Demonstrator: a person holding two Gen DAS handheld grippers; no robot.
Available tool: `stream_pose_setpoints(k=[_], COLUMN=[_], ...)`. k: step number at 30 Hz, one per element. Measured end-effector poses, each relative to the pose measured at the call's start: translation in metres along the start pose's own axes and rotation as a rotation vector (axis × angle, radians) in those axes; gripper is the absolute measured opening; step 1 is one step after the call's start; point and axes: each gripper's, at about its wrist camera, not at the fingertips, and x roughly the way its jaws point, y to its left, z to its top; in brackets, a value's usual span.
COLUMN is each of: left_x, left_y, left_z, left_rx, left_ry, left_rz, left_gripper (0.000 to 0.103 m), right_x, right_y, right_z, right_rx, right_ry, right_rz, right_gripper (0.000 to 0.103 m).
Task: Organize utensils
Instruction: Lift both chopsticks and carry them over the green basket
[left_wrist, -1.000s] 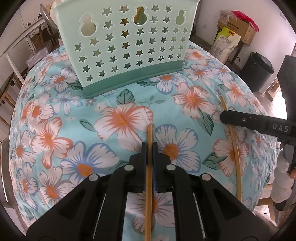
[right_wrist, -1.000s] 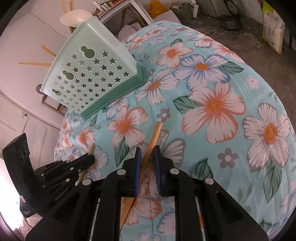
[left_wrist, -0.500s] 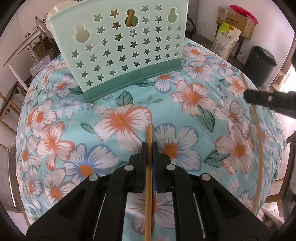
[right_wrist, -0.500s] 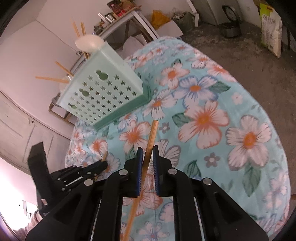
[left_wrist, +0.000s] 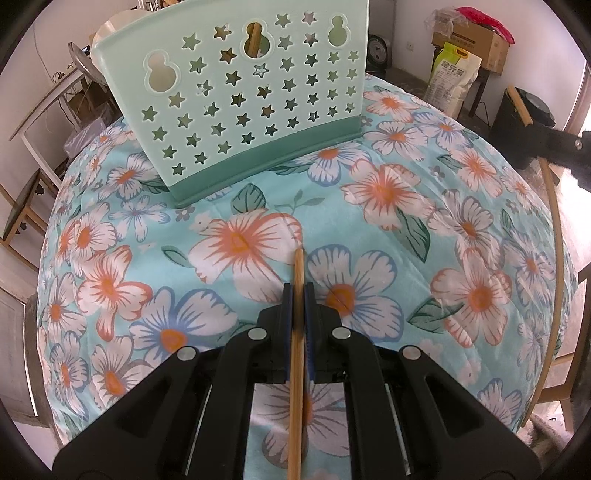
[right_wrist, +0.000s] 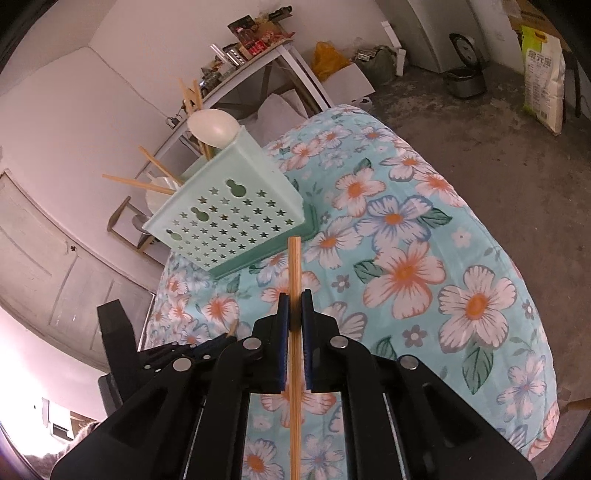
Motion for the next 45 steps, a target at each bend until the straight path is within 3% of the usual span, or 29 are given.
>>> stream_pose_setpoints(k=[11, 30, 37, 45], left_x=[0.001, 0.002, -0.003, -0.062], left_y=[-0.001, 0.001, 0.025, 0.086], left_z=[0.000, 0.003, 0.009, 0.039], left_rx=[0.004, 0.001, -0.102, -0.294], left_ry=[-0.004, -0.013, -0.013, -0.141], left_rz=[0.002, -0.008, -0.115, -0.289], left_gripper=[0.007, 0.005, 0.005, 0.005], right_x=[-0.020, -0.023, -0.029, -0.037], right_y=[0.020, 0.029, 0.030, 0.024], right_z=[0.013, 0.017, 0.015, 0.015], right_rx=[-0.027, -0.032, -0.031, -0.017], right_ry=[-0.056, -0.066, -0.078, -0.100], right_rz=[0.072, 0.092, 0.083, 0.100], right_gripper=[0.007, 0.007, 0.007, 0.007])
